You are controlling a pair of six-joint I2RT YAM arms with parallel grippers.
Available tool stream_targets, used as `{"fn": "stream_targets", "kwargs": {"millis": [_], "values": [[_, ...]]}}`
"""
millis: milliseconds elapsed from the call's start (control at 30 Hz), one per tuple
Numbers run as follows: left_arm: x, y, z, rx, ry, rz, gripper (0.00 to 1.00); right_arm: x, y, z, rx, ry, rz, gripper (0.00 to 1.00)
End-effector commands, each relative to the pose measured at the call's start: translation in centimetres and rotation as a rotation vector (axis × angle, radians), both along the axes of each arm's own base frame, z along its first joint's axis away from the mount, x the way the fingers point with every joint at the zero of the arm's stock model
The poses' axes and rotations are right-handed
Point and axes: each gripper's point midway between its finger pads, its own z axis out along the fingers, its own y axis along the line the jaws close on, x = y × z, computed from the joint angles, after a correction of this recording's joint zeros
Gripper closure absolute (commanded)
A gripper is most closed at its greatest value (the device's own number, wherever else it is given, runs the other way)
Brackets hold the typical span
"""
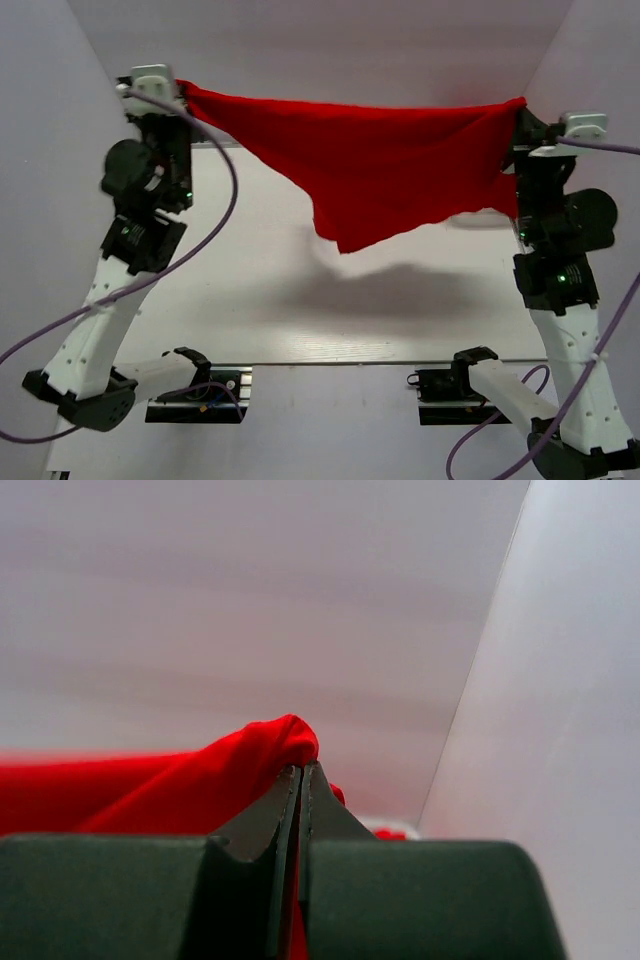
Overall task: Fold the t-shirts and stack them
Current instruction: Flatten out the tshirt
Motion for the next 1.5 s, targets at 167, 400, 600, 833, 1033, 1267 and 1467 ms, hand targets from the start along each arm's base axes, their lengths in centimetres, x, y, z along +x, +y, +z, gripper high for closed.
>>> {"fn": "stream_targets", "kwargs": {"millis": [167,400,600,833,1033,1267,1467], "values": [[-5.9,3.2,5.6,-0.031,-0.149,-0.002,1.0,-6.2,0.8,7.3,-0.08,-0.193,0.099,1.0],[1.0,1.3,1.4,-0.017,-0.056,0.105,1.0,2.3,1.9,3.0,-0.09,-0.052,0.051,1.0],[9.7,-0.3,-1.2,0.08,0.061,0.282,1.0,10.8,1.9,2.1,-0.09,0.013,-0.057,1.0],[13.5,-1.3,3.7,0.085,0.0,0.244,1.0,14.5,2.3,5.4,-0.115,0.012,-0.088,1.0],[11.3,0.5,2.2,0.08,0.021,0.241,1.0,12.6,3.1,1.5,-0.114,0.087,-0.005,1.0],[9.6,4.2,-11.3,0.071,0.32,0.344,1.0,10.2,5.1,-14.8,0.017,0.482,0.14,1.0],[4.1,8.4,-28.2,-0.032,0.722,0.51,0.41,2.9,11.3,-30.9,0.098,0.948,0.522,0.81]]}}
